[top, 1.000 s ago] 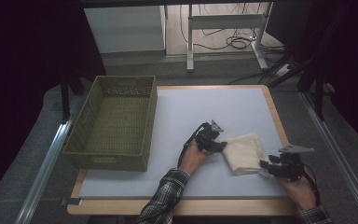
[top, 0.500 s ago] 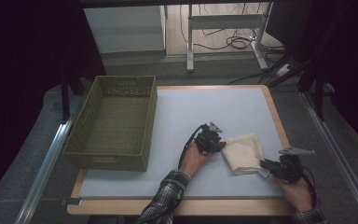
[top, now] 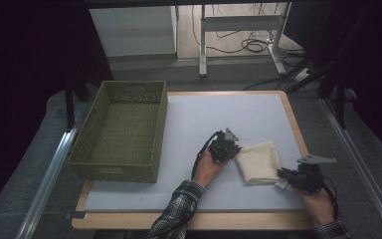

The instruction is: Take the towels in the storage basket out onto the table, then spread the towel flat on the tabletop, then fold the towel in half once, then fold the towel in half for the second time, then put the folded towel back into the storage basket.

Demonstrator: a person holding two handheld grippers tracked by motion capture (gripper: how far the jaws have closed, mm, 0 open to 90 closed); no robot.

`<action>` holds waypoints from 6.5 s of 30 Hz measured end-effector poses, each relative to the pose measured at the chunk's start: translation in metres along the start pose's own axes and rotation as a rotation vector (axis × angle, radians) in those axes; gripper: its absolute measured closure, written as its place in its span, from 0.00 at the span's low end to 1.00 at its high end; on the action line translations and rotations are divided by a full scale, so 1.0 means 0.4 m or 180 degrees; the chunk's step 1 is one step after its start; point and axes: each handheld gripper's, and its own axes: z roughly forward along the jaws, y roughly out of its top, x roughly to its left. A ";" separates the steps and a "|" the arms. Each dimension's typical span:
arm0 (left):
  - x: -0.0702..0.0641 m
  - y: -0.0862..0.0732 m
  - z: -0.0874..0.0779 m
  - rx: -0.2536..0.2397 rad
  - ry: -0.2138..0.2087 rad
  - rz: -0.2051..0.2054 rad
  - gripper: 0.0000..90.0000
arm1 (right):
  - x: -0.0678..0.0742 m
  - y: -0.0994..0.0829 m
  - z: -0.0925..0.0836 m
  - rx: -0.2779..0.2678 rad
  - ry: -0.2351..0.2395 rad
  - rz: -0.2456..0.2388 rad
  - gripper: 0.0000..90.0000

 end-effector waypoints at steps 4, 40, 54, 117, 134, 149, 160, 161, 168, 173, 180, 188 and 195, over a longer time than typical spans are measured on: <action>0.007 0.005 -0.018 -0.0025 0.0050 0.0038 0.95 | 0.012 0.010 -0.003 -0.0051 0.0016 -0.0064 0.91; 0.078 -0.007 -0.140 -0.0106 0.0257 -0.0021 0.95 | 0.110 0.099 0.031 -0.0251 0.0317 -0.0226 0.91; 0.114 -0.007 -0.206 -0.0113 0.0431 -0.0050 0.95 | 0.160 0.155 0.057 -0.0321 0.0440 -0.0307 0.91; 0.275 0.048 -0.515 0.0016 0.1263 0.0075 0.94 | 0.380 0.416 0.157 -0.0593 0.0820 -0.0532 0.90; 0.333 0.024 -0.619 -0.0076 0.1596 0.0043 0.94 | 0.464 0.491 0.207 -0.0672 0.0959 -0.0535 0.90; 0.387 -0.034 -0.714 -0.0016 0.1892 -0.0076 0.94 | 0.574 0.541 0.291 -0.0641 0.1086 -0.0608 0.90; 0.440 -0.113 -0.740 0.0045 0.1954 -0.0269 0.95 | 0.675 0.553 0.379 -0.0420 0.1098 -0.0768 0.90; 0.445 -0.119 -0.742 0.0053 0.1963 -0.0283 0.95 | 0.683 0.555 0.387 -0.0400 0.1094 -0.0783 0.90; 0.484 -0.158 -0.755 0.0156 0.1989 -0.0377 0.95 | 0.739 0.563 0.439 -0.0250 0.1090 -0.0847 0.90; 0.509 -0.187 -0.761 0.0251 0.2013 -0.0428 0.95 | 0.778 0.569 0.469 -0.0154 0.1070 -0.0907 0.90; 0.535 -0.222 -0.761 0.0332 0.2006 -0.0487 0.95 | 0.835 0.577 0.495 -0.0043 0.1001 -0.1058 0.90; 0.558 -0.242 -0.754 0.0487 0.1942 -0.0518 0.94 | 0.884 0.583 0.516 0.0096 0.0925 -0.1239 0.90; 0.593 -0.259 -0.708 0.0782 0.1851 -0.0565 0.94 | 0.912 0.585 0.546 0.0245 0.0771 -0.1396 0.89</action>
